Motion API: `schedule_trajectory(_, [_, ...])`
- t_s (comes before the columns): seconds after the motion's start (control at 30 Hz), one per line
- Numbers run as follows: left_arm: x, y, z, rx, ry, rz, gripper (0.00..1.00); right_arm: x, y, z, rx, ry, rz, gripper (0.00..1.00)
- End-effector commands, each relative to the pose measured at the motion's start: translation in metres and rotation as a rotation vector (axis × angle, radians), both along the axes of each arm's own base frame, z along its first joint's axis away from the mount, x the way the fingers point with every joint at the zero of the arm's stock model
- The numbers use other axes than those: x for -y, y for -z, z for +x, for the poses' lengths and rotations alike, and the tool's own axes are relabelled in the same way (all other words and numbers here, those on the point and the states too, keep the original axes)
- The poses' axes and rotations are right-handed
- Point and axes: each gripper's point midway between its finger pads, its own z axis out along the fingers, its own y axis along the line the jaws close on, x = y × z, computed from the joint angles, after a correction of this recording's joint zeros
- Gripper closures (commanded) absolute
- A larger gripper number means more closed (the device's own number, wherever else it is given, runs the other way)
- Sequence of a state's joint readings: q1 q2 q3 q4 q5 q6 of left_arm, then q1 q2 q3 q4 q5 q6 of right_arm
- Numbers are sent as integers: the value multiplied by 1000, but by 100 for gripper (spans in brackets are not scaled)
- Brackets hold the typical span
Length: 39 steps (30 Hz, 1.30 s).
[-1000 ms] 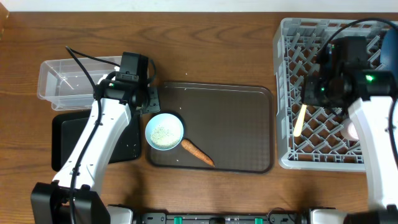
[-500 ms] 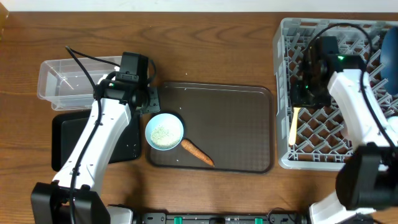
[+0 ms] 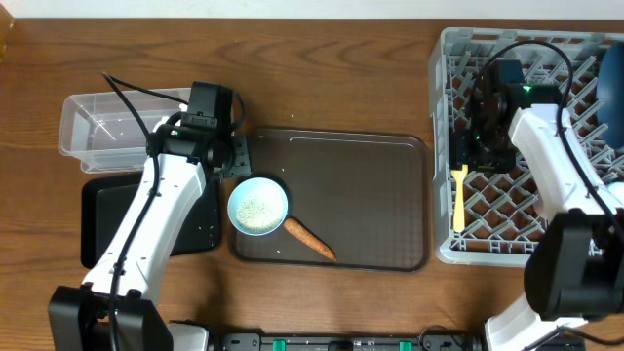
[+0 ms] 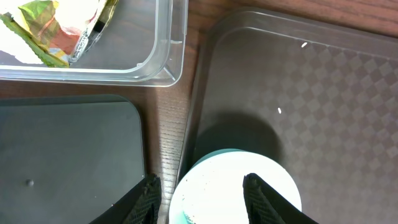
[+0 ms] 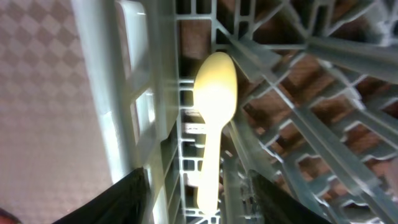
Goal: Sort waste into correct bins and load items into the dishwasher rack
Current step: 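Reach the left gripper to the light-blue rice bowl and grasp its rim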
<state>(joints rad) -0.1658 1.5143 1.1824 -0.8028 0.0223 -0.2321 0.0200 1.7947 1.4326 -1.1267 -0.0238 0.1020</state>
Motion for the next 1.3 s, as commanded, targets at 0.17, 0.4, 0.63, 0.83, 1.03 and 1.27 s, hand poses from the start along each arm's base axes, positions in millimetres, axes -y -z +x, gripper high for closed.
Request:
schedule_trajectory(0.17, [12, -5, 2, 2, 16, -69, 54, -22, -63, 30, 279, -63, 121, 34])
schedule_trajectory(0.4, [30, -3, -3, -6, 68, -73, 54, -32, -69, 37, 321, -99, 130, 28])
schedule_trajectory(0.63, [57, 18, -10, -72, 147, -59, 54, -32, -70, 36, 321, -99, 130, 27])
schedule_trajectory(0.83, [82, 50, -22, -177, 168, -55, 54, -32, -69, 37, 322, -99, 130, 26])
schedule_trajectory(1.03, [101, 70, -34, -243, 228, -41, 54, -32, -70, 38, 328, -100, 130, 25])
schedule_trajectory(1.27, [106, 79, -39, -272, 238, -30, 54, -32, -70, 38, 327, -100, 130, 25])
